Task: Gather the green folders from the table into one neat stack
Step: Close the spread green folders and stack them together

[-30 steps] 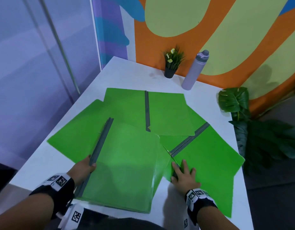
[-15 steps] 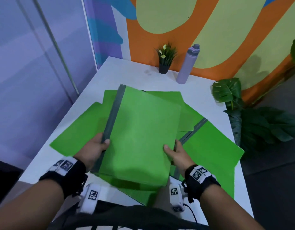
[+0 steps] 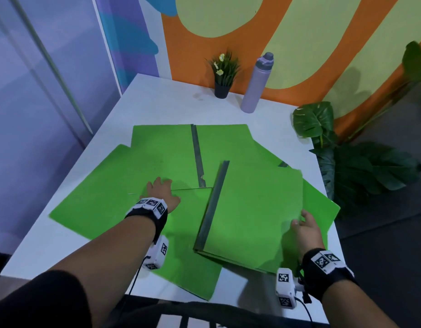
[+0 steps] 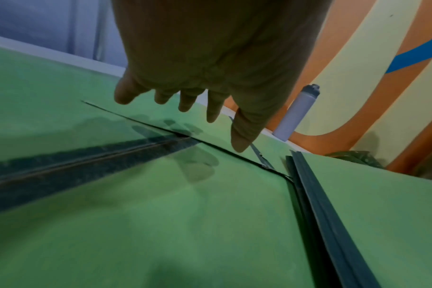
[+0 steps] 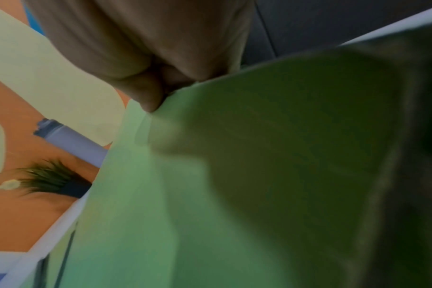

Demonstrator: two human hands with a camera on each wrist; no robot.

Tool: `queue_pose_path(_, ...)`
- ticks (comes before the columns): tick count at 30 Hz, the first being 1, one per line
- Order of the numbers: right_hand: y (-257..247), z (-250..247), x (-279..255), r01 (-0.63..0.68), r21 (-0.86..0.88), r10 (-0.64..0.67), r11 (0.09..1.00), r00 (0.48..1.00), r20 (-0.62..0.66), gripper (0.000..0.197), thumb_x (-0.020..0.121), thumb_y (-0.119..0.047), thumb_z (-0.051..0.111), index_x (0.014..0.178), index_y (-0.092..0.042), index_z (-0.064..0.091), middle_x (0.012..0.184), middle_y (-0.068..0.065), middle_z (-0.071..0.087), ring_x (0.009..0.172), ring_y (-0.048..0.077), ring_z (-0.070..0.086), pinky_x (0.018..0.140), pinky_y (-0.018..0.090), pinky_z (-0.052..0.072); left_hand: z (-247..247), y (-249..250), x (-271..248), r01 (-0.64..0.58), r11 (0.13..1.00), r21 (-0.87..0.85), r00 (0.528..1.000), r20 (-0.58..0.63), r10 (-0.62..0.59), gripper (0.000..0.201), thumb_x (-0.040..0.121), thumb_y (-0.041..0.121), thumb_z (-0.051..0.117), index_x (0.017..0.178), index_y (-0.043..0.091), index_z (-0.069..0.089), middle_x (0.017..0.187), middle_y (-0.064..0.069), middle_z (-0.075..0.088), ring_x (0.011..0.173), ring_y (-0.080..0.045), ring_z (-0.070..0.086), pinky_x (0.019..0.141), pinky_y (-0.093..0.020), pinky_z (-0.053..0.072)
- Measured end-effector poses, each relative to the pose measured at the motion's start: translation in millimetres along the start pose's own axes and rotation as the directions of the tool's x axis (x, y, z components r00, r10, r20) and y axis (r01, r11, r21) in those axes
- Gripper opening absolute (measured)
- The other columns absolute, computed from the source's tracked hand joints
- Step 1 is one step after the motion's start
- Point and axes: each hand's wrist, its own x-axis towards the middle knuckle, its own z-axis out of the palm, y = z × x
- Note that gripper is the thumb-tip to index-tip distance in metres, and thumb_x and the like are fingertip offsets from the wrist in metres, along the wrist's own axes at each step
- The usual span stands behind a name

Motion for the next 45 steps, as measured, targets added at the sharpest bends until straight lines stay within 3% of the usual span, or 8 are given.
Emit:
queue_pose_path(4,15,-1,3,-0.03,-0.117,0.031,0.993,1.0,0.006,0.05,0.096,-0.003,0.042,0.144,-0.011,0.03,0.124,0.023,0.057,0.107,0.042,0.057,0.082,0.039,0.049,11,6,16,0.049,0.996,0.077,0.999,-0.002,-0.049,0.079,0.084,0.031,0.064,0.152,0.021,0.025,0.164,-0.009,0.01,0.15,-0.038,0.009,0.114,-0.064,0.025)
queue_pose_path(13,35,4,24,-0.065,-0.065,0.068,0.996,0.997,0.04,0.05,0.095,-0.005,0.043,0.141,-0.021,0.033,0.131,0.02,0.053,0.082,0.028,0.059,0.067,0.033,0.051,24,26,41,-0.031,0.976,0.215,0.998,-0.043,0.041,0.077,0.09,0.023,0.058,0.154,0.022,0.015,0.166,-0.009,0.004,0.151,-0.038,0.011,0.115,-0.064,0.022)
queue_pose_path(20,23,2,29,-0.035,0.043,0.032,0.998,0.998,0.061,0.05,0.095,-0.006,0.043,0.138,-0.028,0.036,0.139,0.015,0.046,0.119,0.035,0.051,0.101,0.054,0.042,12,22,36,-0.129,0.909,0.397,0.977,-0.108,0.186,0.059,0.089,0.006,0.053,0.143,0.009,0.032,0.151,-0.022,0.037,0.129,-0.042,0.048,0.099,-0.054,0.05)
queue_pose_path(24,10,6,33,0.005,0.139,-0.014,0.99,0.998,0.063,0.051,0.094,-0.007,0.045,0.139,-0.028,0.036,0.145,0.017,0.039,0.114,0.029,0.05,0.097,0.049,0.042,-29,27,18,-0.24,0.954,0.181,0.912,-0.295,0.286,0.027,0.097,0.016,0.047,0.123,0.01,0.047,0.115,-0.015,0.064,0.086,-0.031,0.065,0.071,-0.039,0.054)
queue_pose_path(32,-28,43,27,-0.025,0.31,-0.033,0.95,0.983,0.178,0.057,0.095,-0.005,0.043,0.144,-0.03,0.029,0.15,0.012,0.033,0.134,0.025,0.035,0.109,0.046,0.028,-126,12,-39,-0.405,0.813,-0.419,0.666,-0.744,-0.052,0.027,0.096,0.011,0.037,0.116,0.005,0.053,0.086,-0.022,0.063,0.077,-0.04,0.063,0.074,-0.049,0.054)
queue_pose_path(39,-37,82,14,-0.01,0.271,-0.04,0.962,0.983,0.181,0.057,0.093,0.001,0.042,0.145,-0.023,0.031,0.144,0.013,0.04,0.129,0.025,0.041,0.107,0.042,0.029,-65,-59,-81,-0.255,0.325,-0.911,0.928,-0.325,-0.183,0.047,0.092,-0.002,0.049,0.131,0.02,0.036,0.1,-0.019,0.054,0.094,-0.03,0.061,0.088,-0.052,0.057)
queue_pose_path(42,-33,93,6,-0.009,0.192,-0.027,0.981,0.982,0.186,0.055,0.094,-0.001,0.042,0.144,-0.023,0.032,0.145,0.014,0.039,0.122,0.031,0.049,0.1,0.044,0.039,-24,-91,-97,-0.066,0.191,-0.979,0.975,-0.104,-0.195,0.08,0.086,-0.014,0.055,0.142,0.036,0.024,0.122,-0.036,0.05,0.103,-0.041,0.065,0.084,-0.049,0.059)
queue_pose_path(45,-27,100,-2,0.001,0.106,-0.019,0.994,0.985,0.169,0.052,0.095,-0.001,0.04,0.143,-0.02,0.034,0.141,0.019,0.043,0.101,0.032,0.057,0.086,0.041,0.045,2,-120,-105,0.04,0.086,-0.996,0.977,0.021,-0.214,0.077,0.083,-0.023,0.053,0.143,0.02,0.029,0.131,-0.035,0.044,0.104,-0.044,0.063,0.079,-0.045,0.059)
